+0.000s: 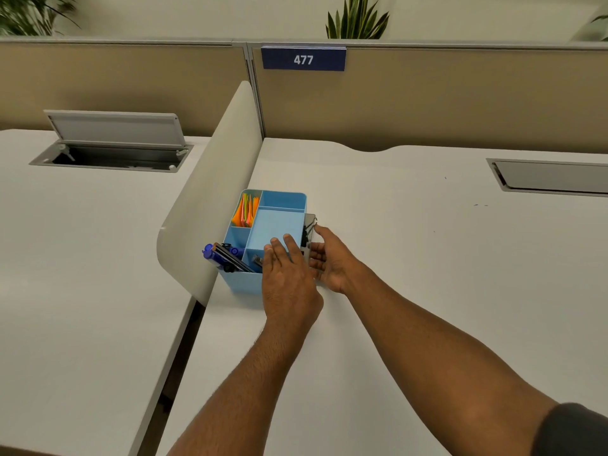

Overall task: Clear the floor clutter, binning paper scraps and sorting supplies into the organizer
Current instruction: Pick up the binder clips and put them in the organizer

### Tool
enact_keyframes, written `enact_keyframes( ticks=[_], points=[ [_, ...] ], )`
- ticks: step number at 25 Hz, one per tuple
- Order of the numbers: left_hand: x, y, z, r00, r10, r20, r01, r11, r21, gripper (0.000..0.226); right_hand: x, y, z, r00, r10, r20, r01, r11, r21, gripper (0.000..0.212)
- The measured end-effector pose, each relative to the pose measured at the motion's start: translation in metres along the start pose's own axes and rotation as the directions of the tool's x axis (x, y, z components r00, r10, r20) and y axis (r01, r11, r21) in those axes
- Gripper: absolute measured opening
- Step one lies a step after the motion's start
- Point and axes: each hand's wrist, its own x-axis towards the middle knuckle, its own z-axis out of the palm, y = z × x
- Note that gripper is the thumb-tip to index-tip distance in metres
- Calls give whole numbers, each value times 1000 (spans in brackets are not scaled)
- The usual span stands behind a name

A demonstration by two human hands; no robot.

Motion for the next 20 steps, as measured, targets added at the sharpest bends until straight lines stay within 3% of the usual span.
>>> enact_keyframes(
  ticks=[8, 10, 11, 14, 17, 20],
  points=[
    [2, 0, 2, 1000, -12, 8, 12, 1000, -6, 111, 2, -7, -20, 991, -45, -125, 41, 998, -38, 67],
    [3, 1, 1, 1000, -15, 14, 14, 1000, 4, 111, 3, -8, -16, 933, -231, -276, 173, 960, -220, 51],
    [3, 2, 1, 1000, -15, 16, 15, 1000, 6, 111, 4, -9, -16, 865, -374, -335, 256, 903, -345, 42],
    [3, 2, 1, 1000, -15, 14, 14, 1000, 18, 109, 2, -13, -16, 693, -671, -265, 441, 685, -580, 27],
    [2, 2, 1, 999, -10, 35, 8, 999, 39, 101, -1, -19, -15, 656, -737, -162, 474, 570, -671, 21],
    [1, 2, 1, 1000, -3, 5, 3, 999, 50, 89, -1, -23, -8, 660, -730, -176, 465, 582, -667, 20]
  ],
)
